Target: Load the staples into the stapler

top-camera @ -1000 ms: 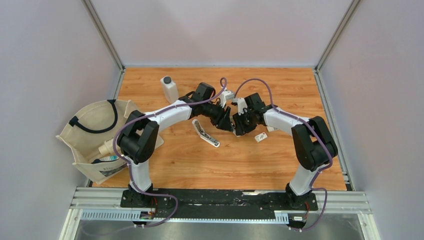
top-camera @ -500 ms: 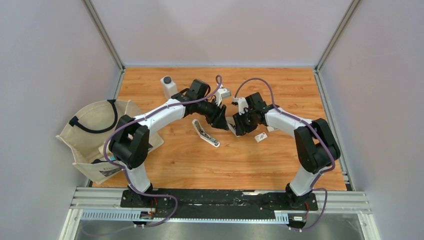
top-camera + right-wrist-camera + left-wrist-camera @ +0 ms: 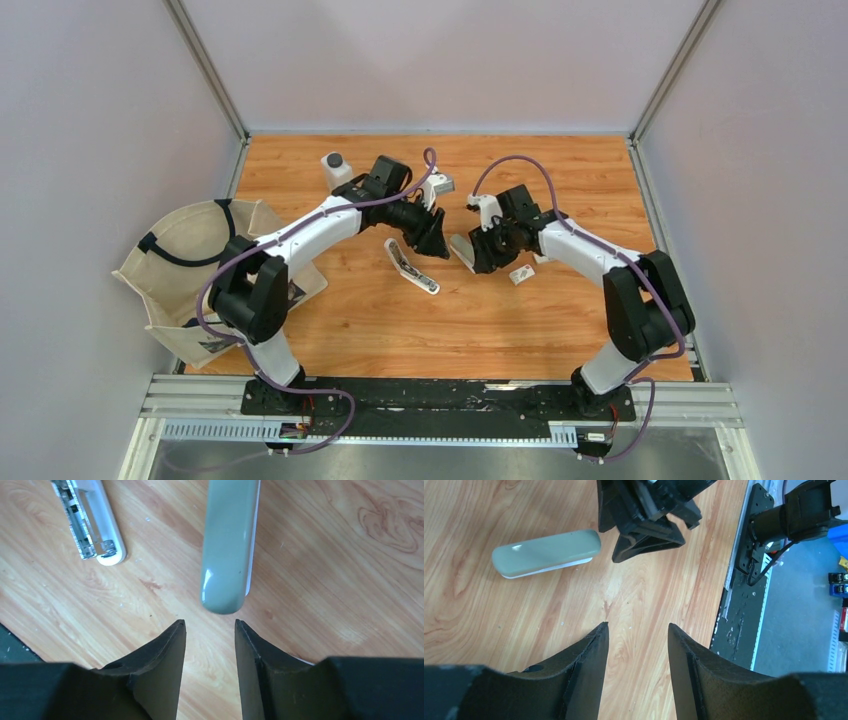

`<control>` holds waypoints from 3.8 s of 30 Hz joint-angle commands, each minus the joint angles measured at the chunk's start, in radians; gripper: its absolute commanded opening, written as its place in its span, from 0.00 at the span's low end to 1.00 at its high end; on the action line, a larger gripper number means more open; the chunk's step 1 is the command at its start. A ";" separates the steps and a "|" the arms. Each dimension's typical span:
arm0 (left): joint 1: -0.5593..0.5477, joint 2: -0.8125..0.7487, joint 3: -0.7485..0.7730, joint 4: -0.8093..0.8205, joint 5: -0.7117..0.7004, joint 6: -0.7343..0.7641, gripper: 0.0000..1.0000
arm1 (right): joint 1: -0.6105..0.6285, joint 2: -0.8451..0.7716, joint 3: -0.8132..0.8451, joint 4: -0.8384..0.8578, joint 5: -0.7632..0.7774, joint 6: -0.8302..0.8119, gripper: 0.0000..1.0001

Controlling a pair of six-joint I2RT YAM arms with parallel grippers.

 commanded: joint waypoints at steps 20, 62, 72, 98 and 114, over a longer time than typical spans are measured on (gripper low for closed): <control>0.233 -0.343 -0.131 -0.176 -0.168 0.190 0.56 | 0.003 -0.020 0.045 0.085 0.085 0.004 0.39; 0.302 -0.148 -0.196 -0.027 -0.088 0.156 0.56 | 0.278 0.115 0.118 0.190 -0.022 0.006 0.47; 0.304 -0.145 -0.211 -0.018 -0.065 0.147 0.56 | 0.298 0.161 0.132 0.168 -0.016 -0.002 0.47; 0.304 -0.148 -0.228 -0.030 -0.033 0.152 0.56 | 0.316 0.229 0.151 0.134 0.045 -0.011 0.33; 0.304 -0.147 -0.208 0.022 -0.060 0.142 0.55 | 0.322 0.213 0.146 0.139 0.070 -0.019 0.33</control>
